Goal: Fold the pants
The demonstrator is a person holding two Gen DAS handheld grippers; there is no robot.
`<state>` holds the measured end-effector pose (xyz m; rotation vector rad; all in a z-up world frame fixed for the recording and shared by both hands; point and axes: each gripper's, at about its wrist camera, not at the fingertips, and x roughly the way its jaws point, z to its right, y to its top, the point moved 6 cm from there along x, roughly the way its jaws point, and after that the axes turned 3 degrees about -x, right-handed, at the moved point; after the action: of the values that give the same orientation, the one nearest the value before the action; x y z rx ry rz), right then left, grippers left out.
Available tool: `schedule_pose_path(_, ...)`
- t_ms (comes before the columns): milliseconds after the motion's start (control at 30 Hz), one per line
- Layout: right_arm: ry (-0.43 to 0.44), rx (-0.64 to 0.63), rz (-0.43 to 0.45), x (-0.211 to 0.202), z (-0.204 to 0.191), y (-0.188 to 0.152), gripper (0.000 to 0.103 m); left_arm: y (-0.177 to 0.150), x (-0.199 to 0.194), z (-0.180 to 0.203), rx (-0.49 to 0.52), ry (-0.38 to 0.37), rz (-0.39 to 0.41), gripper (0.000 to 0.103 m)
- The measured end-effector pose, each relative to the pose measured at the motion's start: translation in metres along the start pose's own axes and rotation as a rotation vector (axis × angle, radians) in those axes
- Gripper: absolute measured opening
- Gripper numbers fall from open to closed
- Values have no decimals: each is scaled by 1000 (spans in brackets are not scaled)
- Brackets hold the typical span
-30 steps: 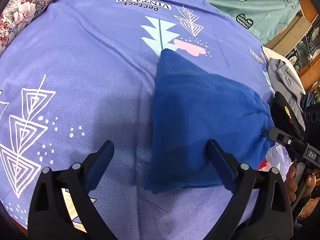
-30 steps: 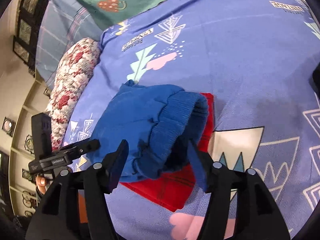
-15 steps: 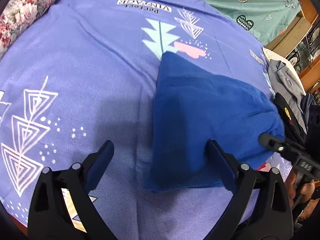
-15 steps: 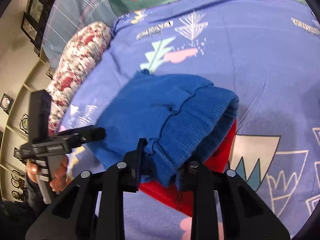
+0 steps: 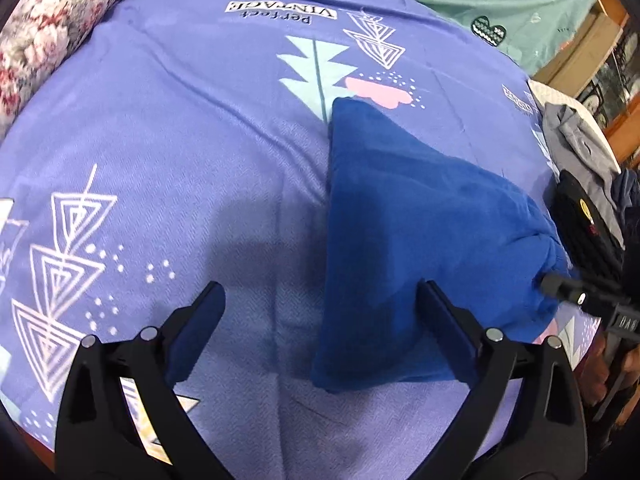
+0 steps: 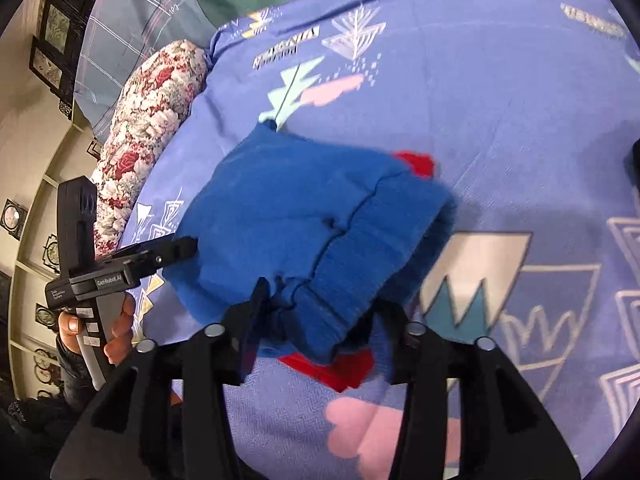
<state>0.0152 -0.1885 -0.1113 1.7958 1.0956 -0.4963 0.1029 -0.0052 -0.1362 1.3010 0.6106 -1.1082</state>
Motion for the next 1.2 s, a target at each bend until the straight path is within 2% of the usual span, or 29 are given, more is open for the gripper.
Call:
schedule_pose_path(133, -158, 85, 162, -35, 33, 25, 49, 23, -16, -7, -12, -16, 44, 98)
schedule_pose_path(167, -157, 90, 175, -36, 34, 30, 46, 31, -19, -9, -25, -19, 56, 98)
schedule_pose_path(200, -113, 80, 178, -33, 29, 36, 43, 37, -21, -9, -32, -19, 66, 98)
schedule_pose_path(233, -78, 69, 179, -30, 24, 39, 32, 48, -22, -9, -34, -16, 85, 98)
schedule_pose_path(267, -50, 63, 174, -22, 18, 44, 23, 56, -21, -7, -27, -16, 96, 98)
schedule_pose_path(333, -32, 49, 156, -8, 7, 52, 22, 74, -11, 0, -10, -28, 80, 98)
schedule_pose_path(400, 2, 30, 136, 7, -5, 58, 22, 83, 7, 8, -22, -54, 31, 98)
schedule_pose_path(500, 20, 28, 87, 30, -17, 67, 22, 85, 31, 24, -6, -94, -35, 98)
schedule_pose_path(633, -24, -1, 22, 52, -17, 64, 22, 79, 60, 30, 4, -77, -105, 98)
schedule_pose_path(700, -98, -4, 1, 60, -3, 61, 21, 78, 76, 18, -9, -27, -127, 98)
schedule_pose_path(767, -155, -11, -1, 61, 14, 56, 0, 84, 80, 8, -15, 4, -97, 98)
schedule_pose_path(800, -120, 10, -2, 60, 18, 54, 0, 88, 80, 0, -18, 54, -81, 98)
schedule_pose_path(933, -127, 0, 10, 56, 15, 51, 0, 88, 78, -8, -56, 47, -83, 99)
schedule_pose_path(1000, -110, -13, 25, 49, 6, 49, 4, 84, 69, -5, -51, 52, -66, 97)
schedule_pose_path(1033, -78, -13, 50, 40, 0, 48, 10, 81, 63, -3, -48, 47, -53, 97)
schedule_pose_path(1100, -34, -32, 78, 26, -10, 43, 11, 75, 48, 3, -36, 5, -21, 98)
schedule_pose_path(1133, -31, -41, 80, 23, -13, 41, 14, 70, 43, 8, -19, -8, -10, 98)
schedule_pose_path(1200, -82, -55, 50, 25, -10, 33, 23, 63, 46, 11, 13, 30, -10, 98)
